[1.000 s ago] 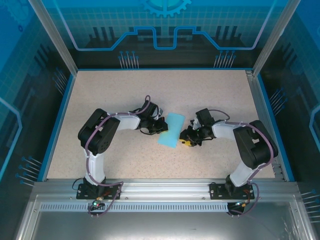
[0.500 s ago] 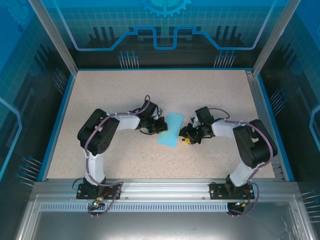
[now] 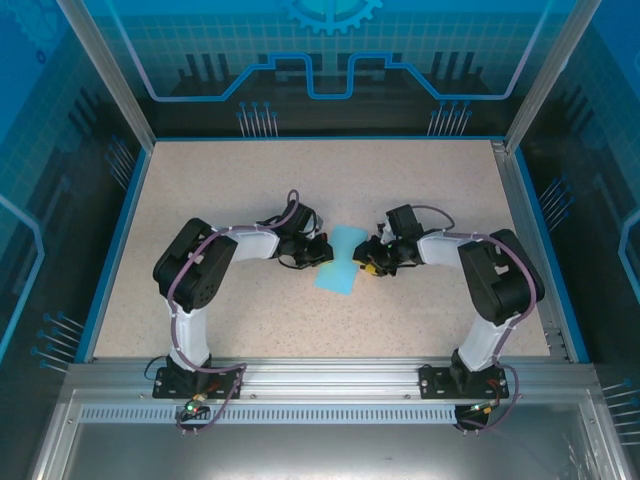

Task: Fold a paper plane with a square sheet of paper (pick it up from the middle)
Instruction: Turn over the paper at the center of the table.

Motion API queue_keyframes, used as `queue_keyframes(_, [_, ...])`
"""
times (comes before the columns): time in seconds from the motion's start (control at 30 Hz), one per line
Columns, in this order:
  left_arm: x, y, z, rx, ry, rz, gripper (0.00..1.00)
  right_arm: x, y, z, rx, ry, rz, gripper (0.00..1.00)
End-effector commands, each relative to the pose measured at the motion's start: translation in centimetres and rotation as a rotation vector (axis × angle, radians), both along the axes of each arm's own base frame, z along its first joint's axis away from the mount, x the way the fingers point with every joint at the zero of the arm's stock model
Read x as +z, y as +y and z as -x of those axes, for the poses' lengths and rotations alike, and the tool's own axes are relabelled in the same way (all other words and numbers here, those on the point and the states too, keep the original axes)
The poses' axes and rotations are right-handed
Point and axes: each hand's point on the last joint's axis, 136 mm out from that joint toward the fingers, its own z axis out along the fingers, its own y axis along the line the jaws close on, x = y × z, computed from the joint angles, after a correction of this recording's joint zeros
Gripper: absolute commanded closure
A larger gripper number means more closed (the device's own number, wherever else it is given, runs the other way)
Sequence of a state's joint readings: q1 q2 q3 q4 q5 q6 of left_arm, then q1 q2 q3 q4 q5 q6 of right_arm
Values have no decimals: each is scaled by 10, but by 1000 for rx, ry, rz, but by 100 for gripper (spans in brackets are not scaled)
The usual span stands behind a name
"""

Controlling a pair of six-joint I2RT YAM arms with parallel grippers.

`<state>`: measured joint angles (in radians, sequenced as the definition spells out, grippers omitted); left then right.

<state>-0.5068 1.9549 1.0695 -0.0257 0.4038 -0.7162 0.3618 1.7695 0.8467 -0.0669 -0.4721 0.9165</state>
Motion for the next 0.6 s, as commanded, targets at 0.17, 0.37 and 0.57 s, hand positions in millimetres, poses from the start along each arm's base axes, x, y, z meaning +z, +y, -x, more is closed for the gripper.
queue_keyframes(0.17, [2, 8, 4, 24, 15, -24, 100, -2, 20, -1, 48, -5, -42, 66])
queue_keyframes(0.37, [1, 10, 4, 32, 18, -28, 100, 1, 24, -2, 51, -5, -68, 66])
queue_keyframes(0.57, [5, 11, 0, 55, 11, -3, 100, 2, 25, -2, 54, -27, -85, 67])
